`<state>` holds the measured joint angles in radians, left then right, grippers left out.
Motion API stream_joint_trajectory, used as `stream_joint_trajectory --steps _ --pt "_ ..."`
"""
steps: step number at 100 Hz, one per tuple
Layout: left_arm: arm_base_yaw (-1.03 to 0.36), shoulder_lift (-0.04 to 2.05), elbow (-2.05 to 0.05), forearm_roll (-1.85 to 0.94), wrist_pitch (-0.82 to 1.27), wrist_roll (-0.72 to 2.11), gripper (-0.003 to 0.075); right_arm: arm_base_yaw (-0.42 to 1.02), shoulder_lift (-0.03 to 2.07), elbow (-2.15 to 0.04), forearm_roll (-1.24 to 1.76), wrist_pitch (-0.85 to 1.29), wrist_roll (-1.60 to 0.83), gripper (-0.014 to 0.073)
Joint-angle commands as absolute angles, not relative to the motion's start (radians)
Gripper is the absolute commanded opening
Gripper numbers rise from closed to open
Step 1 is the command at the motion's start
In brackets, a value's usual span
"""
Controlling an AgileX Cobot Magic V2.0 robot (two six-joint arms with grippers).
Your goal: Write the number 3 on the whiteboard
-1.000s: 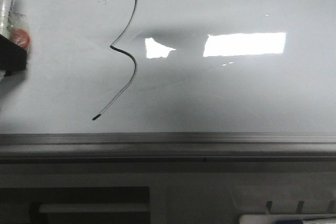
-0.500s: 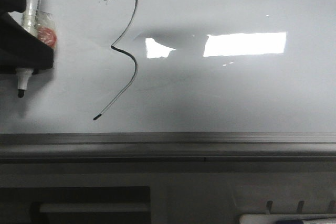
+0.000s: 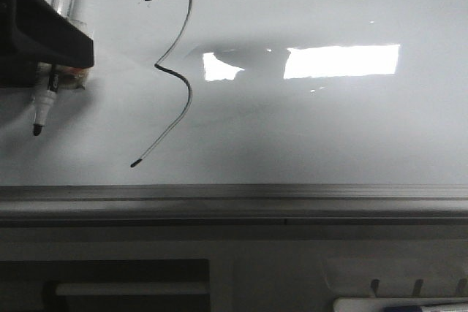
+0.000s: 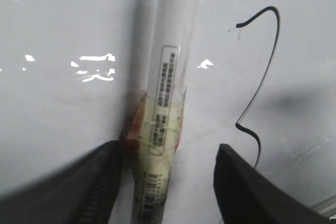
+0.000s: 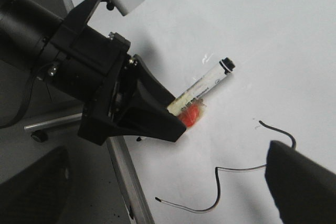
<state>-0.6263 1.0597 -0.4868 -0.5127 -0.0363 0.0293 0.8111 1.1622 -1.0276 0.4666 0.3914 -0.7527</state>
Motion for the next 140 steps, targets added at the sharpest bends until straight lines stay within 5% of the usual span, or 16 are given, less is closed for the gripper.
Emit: stream_joint_trajectory --steps 1,32,39,53,62,103,140 --pt "-0.622 1.064 -0.510 -0.516 -0.113 0.027 0.0448 0.803 1.136 -1.055 0.479 0.324 -0.751 0.0671" --pt "-0.622 0.966 -0.510 -0.451 -0.077 0.027 0.0434 0.803 1.124 -1.055 0.486 0.363 -0.744 0.0639" --pt "-0.622 0.921 -0.510 -0.422 -0.060 0.028 0.0394 0.803 1.110 -1.054 0.486 0.382 -0.744 0.0491" --pt "-0.622 0.817 -0.504 -0.333 -0.032 0.028 0.0171 0.803 1.063 -1.028 0.484 0.375 -0.744 -0.0072" --pt "-0.622 0.739 -0.484 -0.292 -0.030 0.028 -0.0025 0.803 1.014 -0.985 0.484 0.334 -0.744 -0.0048" --pt "-0.622 0.329 -0.267 -0.065 -0.076 0.028 -0.0021 0.805 0.570 -0.556 0.486 0.064 -0.744 -0.0049" --pt "-0.622 0.220 -0.217 -0.065 -0.070 0.028 -0.0021 0.805 0.231 -0.335 0.486 0.242 -0.744 -0.0049"
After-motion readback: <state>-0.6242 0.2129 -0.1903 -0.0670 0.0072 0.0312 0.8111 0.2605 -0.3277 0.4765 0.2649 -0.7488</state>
